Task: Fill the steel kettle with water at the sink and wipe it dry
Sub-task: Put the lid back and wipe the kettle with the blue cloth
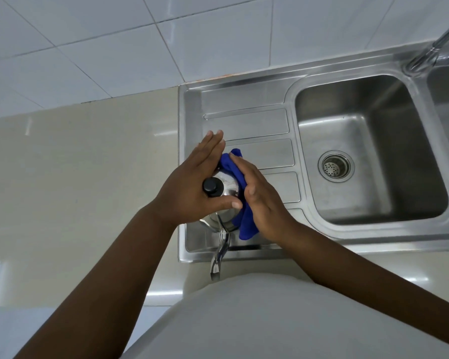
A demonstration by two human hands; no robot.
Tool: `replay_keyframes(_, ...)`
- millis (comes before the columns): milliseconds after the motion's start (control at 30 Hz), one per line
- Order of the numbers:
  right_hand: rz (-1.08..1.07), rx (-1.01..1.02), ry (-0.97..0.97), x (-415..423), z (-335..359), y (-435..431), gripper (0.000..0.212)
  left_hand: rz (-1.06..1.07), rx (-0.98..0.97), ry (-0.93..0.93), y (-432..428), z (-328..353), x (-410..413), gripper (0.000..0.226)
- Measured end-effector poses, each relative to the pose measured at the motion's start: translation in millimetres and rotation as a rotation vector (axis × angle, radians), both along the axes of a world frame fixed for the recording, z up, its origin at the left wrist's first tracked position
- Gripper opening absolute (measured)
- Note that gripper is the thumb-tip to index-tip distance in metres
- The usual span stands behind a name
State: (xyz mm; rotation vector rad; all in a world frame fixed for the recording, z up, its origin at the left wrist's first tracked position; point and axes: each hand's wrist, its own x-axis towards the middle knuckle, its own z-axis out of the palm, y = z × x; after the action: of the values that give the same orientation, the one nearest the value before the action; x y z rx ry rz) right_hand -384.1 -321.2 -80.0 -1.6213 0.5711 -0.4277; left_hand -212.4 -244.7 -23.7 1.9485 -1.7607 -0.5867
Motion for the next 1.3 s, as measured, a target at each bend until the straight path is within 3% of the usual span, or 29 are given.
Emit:
replay_keyframes(200, -0.068, 0.138, 0.062, -6, -10, 10, 0.084, 0.024, -0.022, -0.002, 1, 0, -2, 0.108)
replay_keyframes(467, -0.01, -0.049, 0.001, -1, 7, 10, 0.081, 0.001, -0.032, -0.035, 1, -1, -2, 0.107)
replay_keyframes(667, -0.033, 0.213, 0.048, 10, -4, -17, 0.089, 0.012, -0.045, -0.029, 0, -1, -2, 0.109)
replay_keyframes(833, -0.081, 0.274, 0.002, 6, 7, 6, 0.103, 0.04, -0.032, -0.012, 0, -2, -3, 0.106)
replay_keyframes(1000, -0.072, 0.23, -0.086, 6, 12, 7, 0.096, 0.039, -0.028, -0.002, -1, -3, -2, 0.106)
replay_keyframes(1200, -0.082, 0.213, 0.0, 6, -16, -20, 0.076, 0.065, -0.038, -0.024, 1, -1, -4, 0.104)
replay_keyframes(1300, -0.078, 0.226, 0.072, 1, -28, -14, 0.08, 0.074, -0.037, -0.034, 1, -2, -5, 0.103)
